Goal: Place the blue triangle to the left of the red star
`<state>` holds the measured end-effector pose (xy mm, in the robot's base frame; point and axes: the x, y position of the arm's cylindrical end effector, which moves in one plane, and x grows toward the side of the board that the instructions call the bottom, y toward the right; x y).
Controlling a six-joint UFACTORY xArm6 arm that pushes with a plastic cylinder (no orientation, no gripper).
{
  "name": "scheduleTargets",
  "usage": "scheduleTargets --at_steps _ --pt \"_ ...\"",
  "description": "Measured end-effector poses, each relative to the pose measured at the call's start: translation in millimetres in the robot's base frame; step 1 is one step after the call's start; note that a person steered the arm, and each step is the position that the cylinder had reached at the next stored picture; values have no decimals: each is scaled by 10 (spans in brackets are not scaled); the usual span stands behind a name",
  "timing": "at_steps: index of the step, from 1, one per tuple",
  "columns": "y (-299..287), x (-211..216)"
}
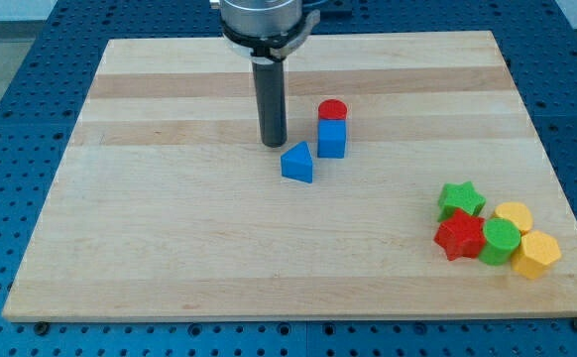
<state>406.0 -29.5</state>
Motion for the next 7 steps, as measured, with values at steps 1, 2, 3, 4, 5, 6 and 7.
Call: scheduleTargets --at_steps 1,2,3,4,5,6,7 --pt "256 137" --pt "479 346" --pt "684 604" --pt "781 623" --pt "689 201" --pt "447 -192" --pt "268 -158"
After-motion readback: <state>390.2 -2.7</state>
